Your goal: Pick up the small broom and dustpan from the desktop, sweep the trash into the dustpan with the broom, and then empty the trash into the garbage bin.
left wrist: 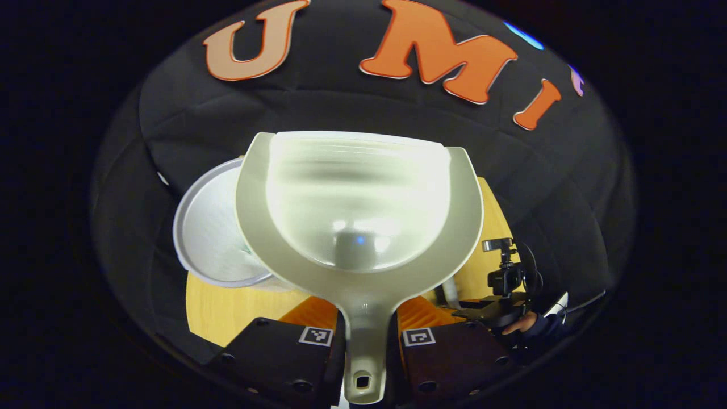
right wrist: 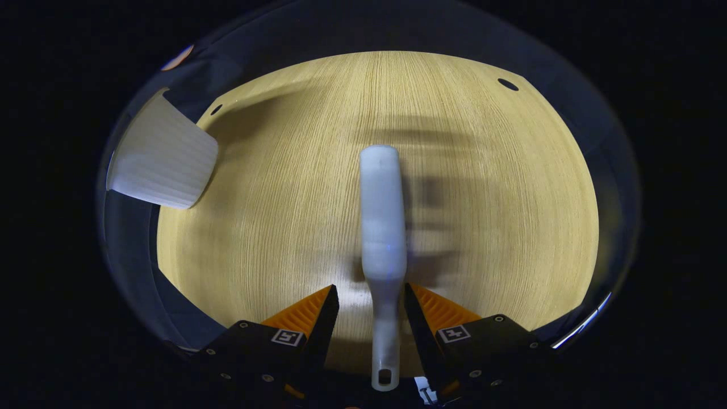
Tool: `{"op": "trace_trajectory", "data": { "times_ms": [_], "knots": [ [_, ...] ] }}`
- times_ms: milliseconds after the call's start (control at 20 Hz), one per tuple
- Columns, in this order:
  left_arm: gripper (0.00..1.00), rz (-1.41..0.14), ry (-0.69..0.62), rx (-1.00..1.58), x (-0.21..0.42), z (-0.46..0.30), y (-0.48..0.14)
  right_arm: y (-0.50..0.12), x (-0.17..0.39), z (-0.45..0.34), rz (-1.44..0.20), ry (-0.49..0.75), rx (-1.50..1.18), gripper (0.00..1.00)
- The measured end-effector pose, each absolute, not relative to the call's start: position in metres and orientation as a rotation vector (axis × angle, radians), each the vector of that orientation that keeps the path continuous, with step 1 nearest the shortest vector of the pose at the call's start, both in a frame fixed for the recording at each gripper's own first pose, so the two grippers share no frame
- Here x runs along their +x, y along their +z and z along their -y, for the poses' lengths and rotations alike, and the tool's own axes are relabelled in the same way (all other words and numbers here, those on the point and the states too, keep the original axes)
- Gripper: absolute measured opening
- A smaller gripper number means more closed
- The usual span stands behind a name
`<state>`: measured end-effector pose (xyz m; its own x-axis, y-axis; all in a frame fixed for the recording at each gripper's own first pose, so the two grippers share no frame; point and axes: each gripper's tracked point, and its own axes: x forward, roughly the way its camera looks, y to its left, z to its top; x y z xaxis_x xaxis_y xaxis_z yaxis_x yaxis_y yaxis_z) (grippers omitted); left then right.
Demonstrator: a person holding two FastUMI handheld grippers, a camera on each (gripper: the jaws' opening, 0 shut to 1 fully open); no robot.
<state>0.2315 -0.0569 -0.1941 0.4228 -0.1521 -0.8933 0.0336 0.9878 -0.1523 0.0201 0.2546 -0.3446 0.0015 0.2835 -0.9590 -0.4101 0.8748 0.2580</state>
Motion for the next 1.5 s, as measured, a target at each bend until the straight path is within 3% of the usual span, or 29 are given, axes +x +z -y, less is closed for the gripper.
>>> {"op": "trace_trajectory", "data": {
  "times_ms": [350,1150,1500],
  "knots": [
    [0.3,-1.194,-0.212,-0.144,0.228,0.112,-0.252,-0.338,0.024,-0.253,-1.458,0.513,-0.068,0.71],
    [0.31,-1.484,-0.103,-0.166,0.168,0.127,-0.44,-0.352,-0.007,-0.258,-1.53,0.573,-0.127,0.71],
    [0.3,-1.556,-0.072,-0.194,0.148,0.124,-0.462,-0.349,0.005,-0.253,-1.509,0.538,-0.144,0.71]
  ]
}}
